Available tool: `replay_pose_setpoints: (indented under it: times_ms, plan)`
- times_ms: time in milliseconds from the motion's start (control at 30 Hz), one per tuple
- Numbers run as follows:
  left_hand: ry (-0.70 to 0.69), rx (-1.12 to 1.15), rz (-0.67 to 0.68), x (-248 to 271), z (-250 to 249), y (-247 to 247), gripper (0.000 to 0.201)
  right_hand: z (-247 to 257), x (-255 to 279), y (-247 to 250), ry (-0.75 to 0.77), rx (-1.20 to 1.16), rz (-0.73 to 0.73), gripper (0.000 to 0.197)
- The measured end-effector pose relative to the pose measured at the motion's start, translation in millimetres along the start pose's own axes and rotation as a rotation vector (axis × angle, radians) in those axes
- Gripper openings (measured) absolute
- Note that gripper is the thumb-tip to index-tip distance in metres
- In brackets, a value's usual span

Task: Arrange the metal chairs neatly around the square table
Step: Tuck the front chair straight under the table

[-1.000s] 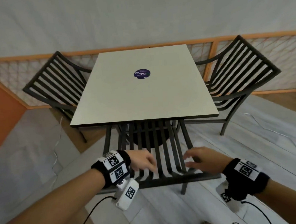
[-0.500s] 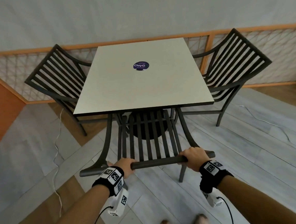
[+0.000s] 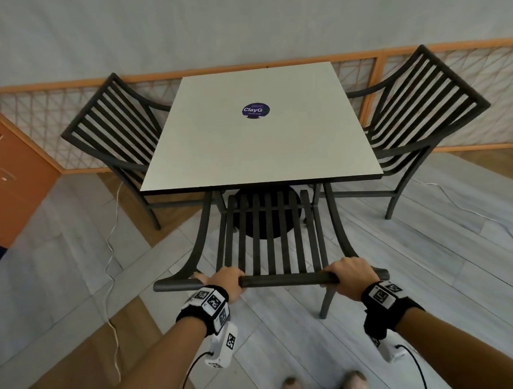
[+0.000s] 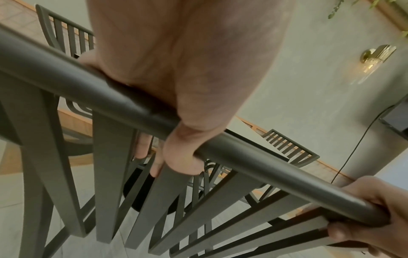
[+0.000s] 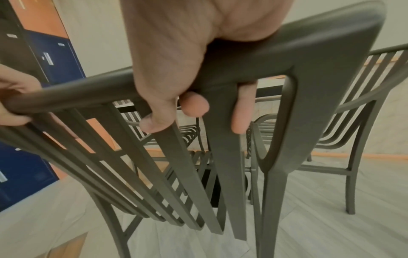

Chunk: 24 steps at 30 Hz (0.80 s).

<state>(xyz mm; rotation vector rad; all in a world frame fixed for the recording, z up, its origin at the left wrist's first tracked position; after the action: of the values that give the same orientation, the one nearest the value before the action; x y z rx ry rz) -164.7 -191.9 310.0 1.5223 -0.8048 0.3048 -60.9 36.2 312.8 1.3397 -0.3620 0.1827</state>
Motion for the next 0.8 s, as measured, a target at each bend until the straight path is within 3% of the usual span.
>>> replay_pose_setpoints:
  times_ms: [333,433,600,800]
  plan:
    - [0.013,0.008,-0.014,-9,0,0,0.013,-5,-7,-2,0.000,0.027,-0.011,0.022]
    - [0.027,0.018,-0.032,-16,3,6,0.023,-6,-16,1,0.001,0.034,-0.017,0.024]
    - [-0.026,0.014,0.001,-19,3,6,0.004,-9,-14,-1,-0.009,-0.023,-0.011,0.024]
    - [-0.046,0.002,0.020,-9,-5,8,0.038,-23,-1,18,-0.001,-0.053,0.032,0.038]
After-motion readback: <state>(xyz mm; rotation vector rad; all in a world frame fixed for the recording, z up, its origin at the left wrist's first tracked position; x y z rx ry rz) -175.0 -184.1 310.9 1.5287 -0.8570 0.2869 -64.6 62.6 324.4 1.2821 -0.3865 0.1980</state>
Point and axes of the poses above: each hand's wrist, its own x-axis away from the middle knuckle, its own y-axis out of the back of the hand, z = x × y, the point moved 10 cm from there along -x, towards the middle knuckle, and after that the axes turned 2 degrees about y, right-handed, at the moved point
